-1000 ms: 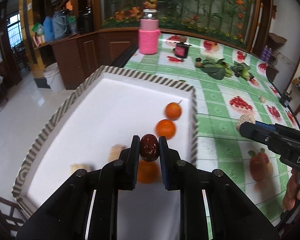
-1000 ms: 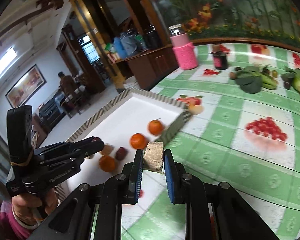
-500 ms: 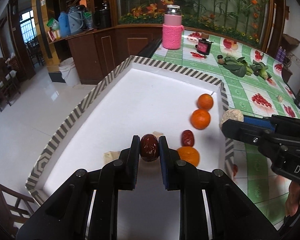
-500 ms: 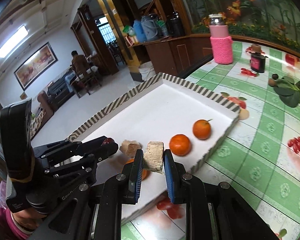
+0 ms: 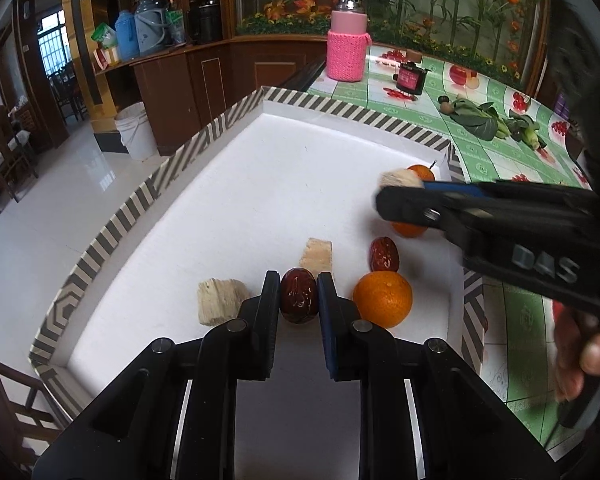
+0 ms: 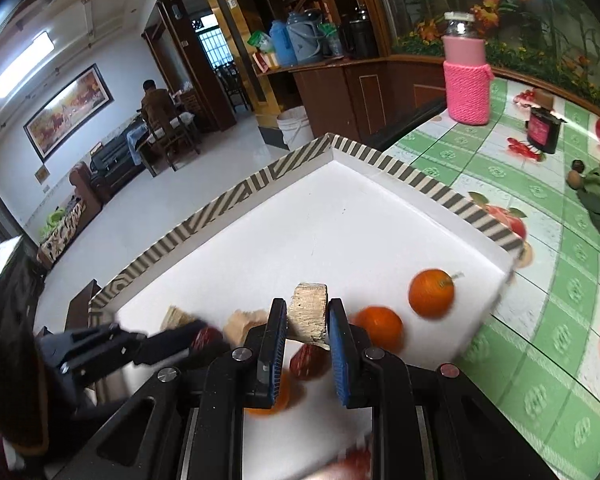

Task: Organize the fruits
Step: 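Carry the tan cube and red date into the white tray and open both tools, then move both open tools back over the tablecloth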

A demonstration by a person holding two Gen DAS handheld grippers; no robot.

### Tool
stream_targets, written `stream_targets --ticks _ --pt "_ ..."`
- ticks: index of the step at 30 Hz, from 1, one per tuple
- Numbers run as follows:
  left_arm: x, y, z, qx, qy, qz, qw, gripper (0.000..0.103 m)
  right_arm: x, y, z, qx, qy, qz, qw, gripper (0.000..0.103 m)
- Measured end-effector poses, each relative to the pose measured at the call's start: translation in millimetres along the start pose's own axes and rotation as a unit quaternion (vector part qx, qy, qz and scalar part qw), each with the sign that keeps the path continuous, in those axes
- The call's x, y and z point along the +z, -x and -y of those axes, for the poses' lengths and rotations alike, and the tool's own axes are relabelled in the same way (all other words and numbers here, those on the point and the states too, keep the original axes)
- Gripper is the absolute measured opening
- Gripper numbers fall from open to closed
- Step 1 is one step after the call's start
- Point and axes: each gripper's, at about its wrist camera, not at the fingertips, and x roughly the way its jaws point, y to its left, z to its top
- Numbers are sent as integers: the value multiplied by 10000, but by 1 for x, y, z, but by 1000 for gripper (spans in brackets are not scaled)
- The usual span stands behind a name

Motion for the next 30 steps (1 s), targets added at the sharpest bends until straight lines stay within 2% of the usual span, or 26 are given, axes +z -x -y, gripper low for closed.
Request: stream_targets --ticks 7,9,11,12,13,15,19,26,30 --pt "0 -2 -3 86 53 1 9999 18 8 -35 11 -14 -97 -245 9997 20" --pt "0 -2 -3 34 82 -13 10000 18 8 -36 12 -3 -106 -180 9998 20" --pt "0 -2 -4 31 115 10 9999 23 9 -35 10 -101 -69 -216 9997 24" --pt "0 -1 -5 15 152 42 9999 34 9 -32 8 -169 -19 -211 9996 26" --pt "1 0 -6 -7 177 62 9998 50 9 -29 8 -218 -2 -180 9996 30" --pt "1 5 -7 -60 244 166 9995 65 8 -19 10 -269 -64 -90 9996 30" --pt "1 11 -5 200 240 283 9991 66 0 14 19 -212 -346 219 9989 30" --pt "4 24 7 342 296 568 9974 66 -28 77 22 -675 -538 820 9929 30" --pt "9 29 25 301 226 677 9970 66 -43 97 23 -804 -626 915 9906 30"
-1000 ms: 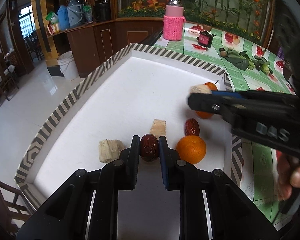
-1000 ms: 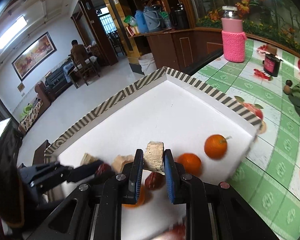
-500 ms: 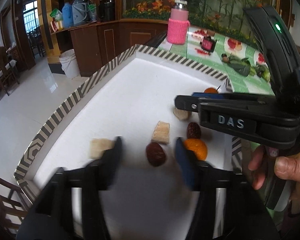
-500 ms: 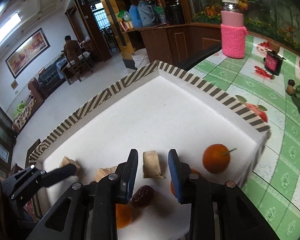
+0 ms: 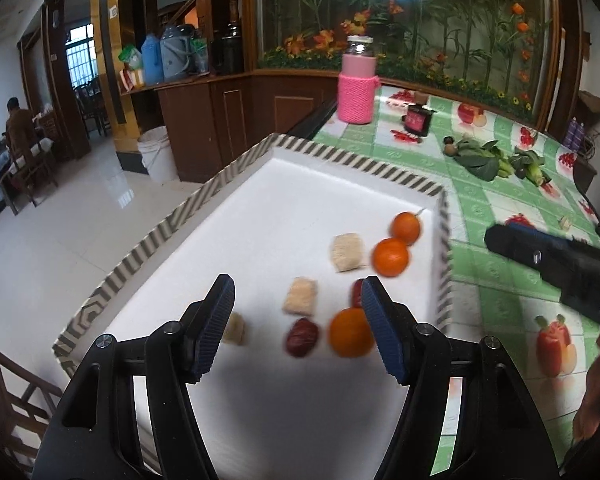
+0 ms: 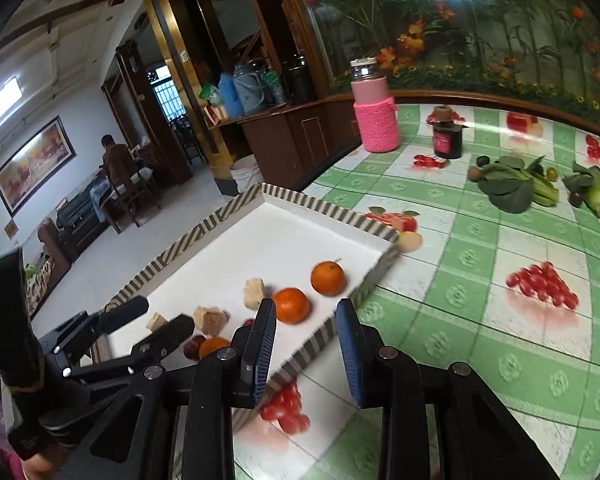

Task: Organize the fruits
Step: 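Move both open tools back over the tablecloth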

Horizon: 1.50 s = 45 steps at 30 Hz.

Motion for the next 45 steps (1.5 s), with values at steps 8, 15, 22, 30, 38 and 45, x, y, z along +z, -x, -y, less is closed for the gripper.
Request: stream_targets --ticks 8,15,22,30,38,45 --pt "5 7 47 -221 -213 136 9994 66 -15 38 23 -644 24 239 9976 30" --pt "3 12 88 -404 -514 247 9976 66 -29 64 49 -987 -159 304 9945 30" --pt "3 7 126 -588 -770 181 9951 66 -47 83 81 -1184 -487 297 9913 30" --pt "0 5 164 -821 -975 129 9918 66 -66 118 113 -1506 -815 343 9846 30" --pt "-9 7 200 -1320 -1219 -66 9837 66 -97 162 151 -2207 -1067 332 9689 30" --pt "-13 1 231 -1696 -1435 -370 9743 66 -128 193 195 -2504 -1654 314 9534 30"
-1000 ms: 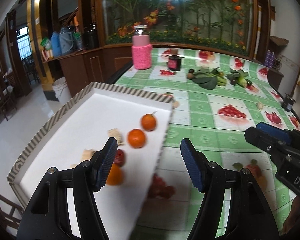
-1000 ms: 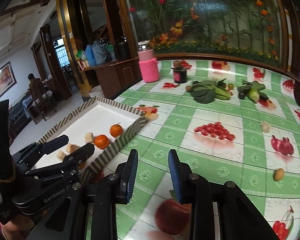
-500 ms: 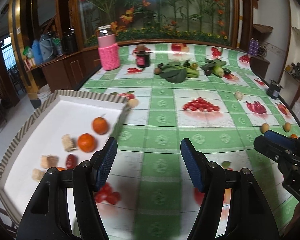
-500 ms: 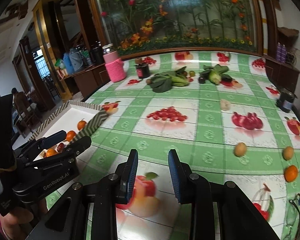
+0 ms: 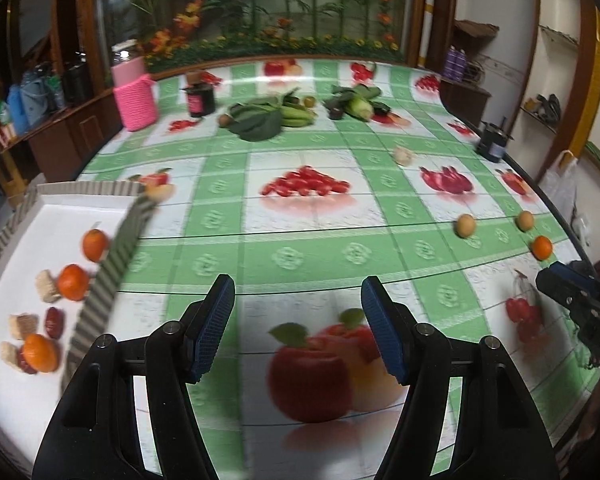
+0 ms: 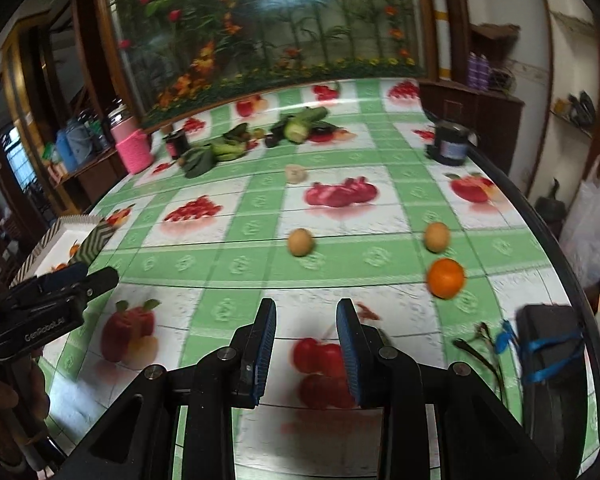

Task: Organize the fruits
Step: 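Move both open tools back over the tablecloth, then grasp a tangerine with the right tool while the left tool grasps a brown round fruit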

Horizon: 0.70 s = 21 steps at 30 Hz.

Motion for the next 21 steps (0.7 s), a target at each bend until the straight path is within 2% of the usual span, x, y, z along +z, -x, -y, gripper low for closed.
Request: stream_targets --ticks 6,10,12,14,17,21 --pt "4 -6 18 -266 -145 -108 9995 66 1 9 32 -306 -150 35 9994 30" --pt "6 -14 23 -393 -140 -266 9988 66 3 15 50 -177 -428 58 9989 30" --pt "7 -17 26 -419 -150 -315 9985 66 4 17 54 -249 -435 95 9987 30" --pt "11 -21 31 -499 -185 -368 9979 66 9 13 56 -482 -345 46 9982 30" --pt "16 -25 41 -699 -196 -453 9963 66 14 4 61 -498 -280 -32 9984 34" --pt "21 -29 55 -713 -337 -450 9959 66 20 -15 67 -657 -145 -224 9975 35"
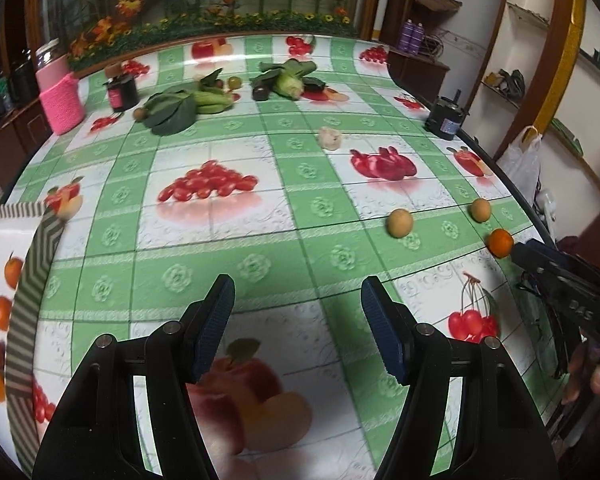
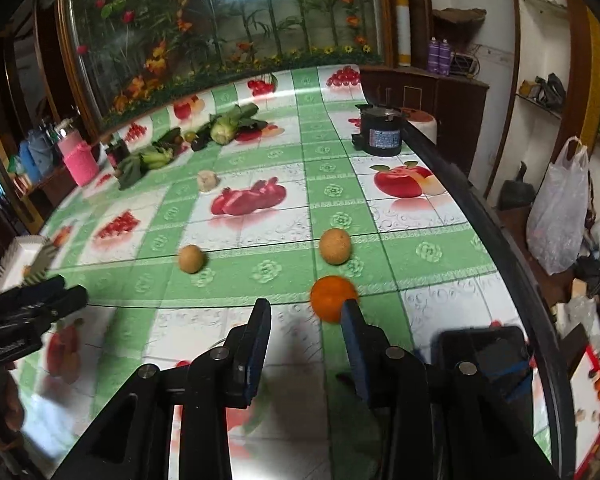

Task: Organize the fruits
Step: 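Grasp a tangerine with the right tool while the left tool grasps a brown round fruit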

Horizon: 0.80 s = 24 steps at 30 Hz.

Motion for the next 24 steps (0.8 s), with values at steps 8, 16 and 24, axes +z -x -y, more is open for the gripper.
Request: stream_targets --ticks 8,16,24 --pt "17 -22 16 -251 -67 -275 9993 66 7 -31 5 -474 184 -270 9983 36" --pt "34 -54 39 -496 -195 -551 9971 66 6 -29 17 122 -288 -96 9995 29" --pt "44 -75 63 -697 -520 -616 9943 66 3 -16 11 341 -214 56 9992 28"
